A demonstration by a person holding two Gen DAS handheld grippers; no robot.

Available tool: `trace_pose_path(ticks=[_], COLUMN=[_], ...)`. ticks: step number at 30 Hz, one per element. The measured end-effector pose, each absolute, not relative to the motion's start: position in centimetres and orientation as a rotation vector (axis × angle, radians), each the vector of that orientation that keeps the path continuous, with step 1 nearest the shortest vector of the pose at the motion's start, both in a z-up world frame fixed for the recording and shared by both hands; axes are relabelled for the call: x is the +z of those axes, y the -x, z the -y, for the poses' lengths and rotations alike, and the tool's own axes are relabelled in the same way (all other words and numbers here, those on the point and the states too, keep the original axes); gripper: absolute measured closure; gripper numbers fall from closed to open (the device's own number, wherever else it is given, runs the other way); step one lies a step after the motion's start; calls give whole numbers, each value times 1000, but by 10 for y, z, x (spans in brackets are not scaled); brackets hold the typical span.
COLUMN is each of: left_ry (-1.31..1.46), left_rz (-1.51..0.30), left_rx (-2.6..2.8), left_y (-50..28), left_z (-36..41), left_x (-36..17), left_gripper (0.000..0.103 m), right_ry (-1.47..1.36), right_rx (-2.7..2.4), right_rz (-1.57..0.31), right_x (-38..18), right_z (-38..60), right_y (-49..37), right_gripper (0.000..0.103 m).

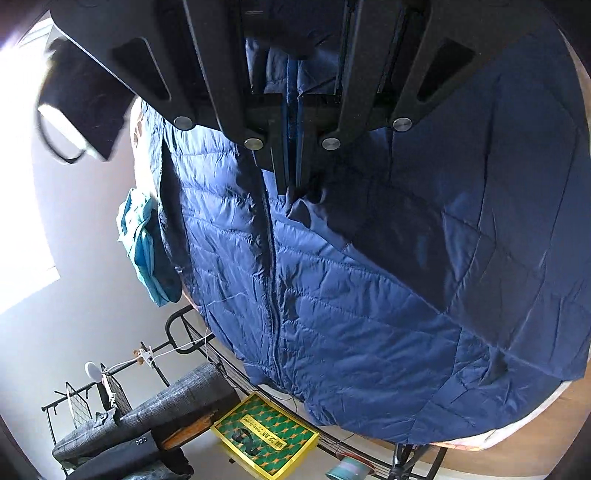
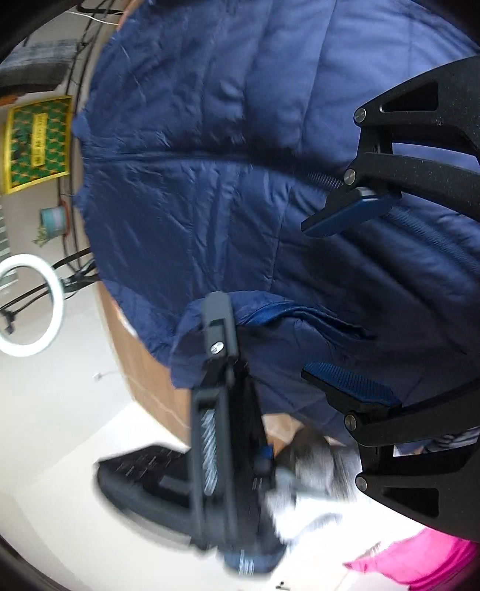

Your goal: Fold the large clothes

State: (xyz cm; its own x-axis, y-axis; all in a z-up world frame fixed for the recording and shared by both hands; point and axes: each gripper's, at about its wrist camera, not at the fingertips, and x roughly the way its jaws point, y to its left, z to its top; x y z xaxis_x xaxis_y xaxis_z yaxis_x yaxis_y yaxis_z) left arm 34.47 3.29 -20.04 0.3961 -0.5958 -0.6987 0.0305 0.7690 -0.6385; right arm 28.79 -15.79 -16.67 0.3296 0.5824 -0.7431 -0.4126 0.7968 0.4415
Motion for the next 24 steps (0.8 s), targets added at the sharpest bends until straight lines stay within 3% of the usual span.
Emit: trace_pose_path(ticks=[1, 3, 4, 5, 6, 8, 9, 14, 19, 24], left_ry=[586, 576, 573, 572, 578, 580, 567, 405, 488, 465], left_rz=[-1103, -1105, -1110, -1120, -1118, -1069, -1041, -916, -949, -953], left_rx=[-431, -428, -425, -428, -437, -443, -441, -269, -63, -30], left_y=[-347, -350, -350, -351, -350, -340, -333, -295, -291, -310], left_z=[-33, -33, -35, -37, -43, -61, -71, -140, -211, -207], left_x=[-199, -198, -197, -196, -192, -179, -172, -148, -174, -191], left_gripper=[103, 103, 103, 100, 97, 78, 75, 75, 75, 75], right_ry=[-179, -162, -165, -165, -160, -150, -150, -120, -50, -55], right_rx=[659, 686, 695, 691, 684, 678, 676, 681, 604, 517], right_rz=[-1049, -1069, -1090, -1103, -1103, -1100, -1097, -1060, -1011, -944], right_x=[-171, -177, -182, -184, -185, -183, -180, -163, -150, -133], right_z=[153, 142, 138, 136, 135, 134, 135, 141, 154, 194], right_y=[-290, -294, -296, -298, -299, -302, -302, -315, -344, -379], right_gripper=[37, 63, 93, 98, 98, 98, 99, 99, 100, 100])
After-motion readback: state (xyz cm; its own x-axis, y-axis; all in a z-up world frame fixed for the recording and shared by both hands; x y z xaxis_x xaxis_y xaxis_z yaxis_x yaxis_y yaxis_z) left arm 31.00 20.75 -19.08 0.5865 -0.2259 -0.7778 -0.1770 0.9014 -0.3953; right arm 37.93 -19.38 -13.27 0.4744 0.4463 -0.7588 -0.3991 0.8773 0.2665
